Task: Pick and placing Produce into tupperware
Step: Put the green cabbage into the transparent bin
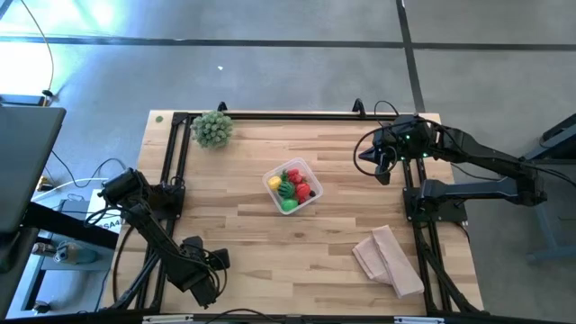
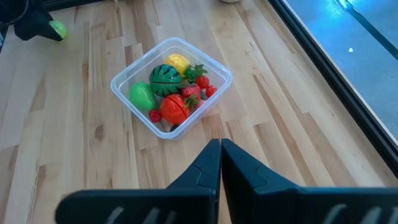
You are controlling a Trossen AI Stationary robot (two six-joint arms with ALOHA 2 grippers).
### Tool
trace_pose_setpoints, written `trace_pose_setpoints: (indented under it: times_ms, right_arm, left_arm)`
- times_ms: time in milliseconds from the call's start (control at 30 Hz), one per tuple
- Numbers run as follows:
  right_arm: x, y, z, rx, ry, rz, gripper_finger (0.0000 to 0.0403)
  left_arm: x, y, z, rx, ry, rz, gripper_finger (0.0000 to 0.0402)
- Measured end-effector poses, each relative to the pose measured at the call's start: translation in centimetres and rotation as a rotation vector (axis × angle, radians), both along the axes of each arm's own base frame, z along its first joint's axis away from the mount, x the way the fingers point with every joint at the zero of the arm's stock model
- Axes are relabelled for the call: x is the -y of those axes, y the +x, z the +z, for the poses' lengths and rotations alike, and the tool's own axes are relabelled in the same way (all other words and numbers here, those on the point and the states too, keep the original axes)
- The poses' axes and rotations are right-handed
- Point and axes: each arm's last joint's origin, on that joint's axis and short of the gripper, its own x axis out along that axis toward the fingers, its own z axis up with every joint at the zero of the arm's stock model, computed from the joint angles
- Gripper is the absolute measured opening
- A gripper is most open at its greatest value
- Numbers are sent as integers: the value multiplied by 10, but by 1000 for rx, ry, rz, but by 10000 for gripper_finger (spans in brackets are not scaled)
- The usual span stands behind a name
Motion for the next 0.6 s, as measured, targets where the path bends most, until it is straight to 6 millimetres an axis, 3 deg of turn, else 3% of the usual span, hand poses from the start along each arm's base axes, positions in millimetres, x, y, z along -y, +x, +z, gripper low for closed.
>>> trace_pose_setpoints:
  times_ms: [200, 367, 600]
  right_arm:
    - [0, 0, 0, -1, 0, 0, 4]
    - [0, 0, 0, 0, 0, 0, 4]
    - [0, 0, 0, 0, 0, 0, 4]
  left_arm:
    - [-1, -1, 0, -10, 7, -17, 236]
    - [-2, 1, 1, 17, 43, -132, 234]
    - [0, 10, 20, 98, 203, -336, 230]
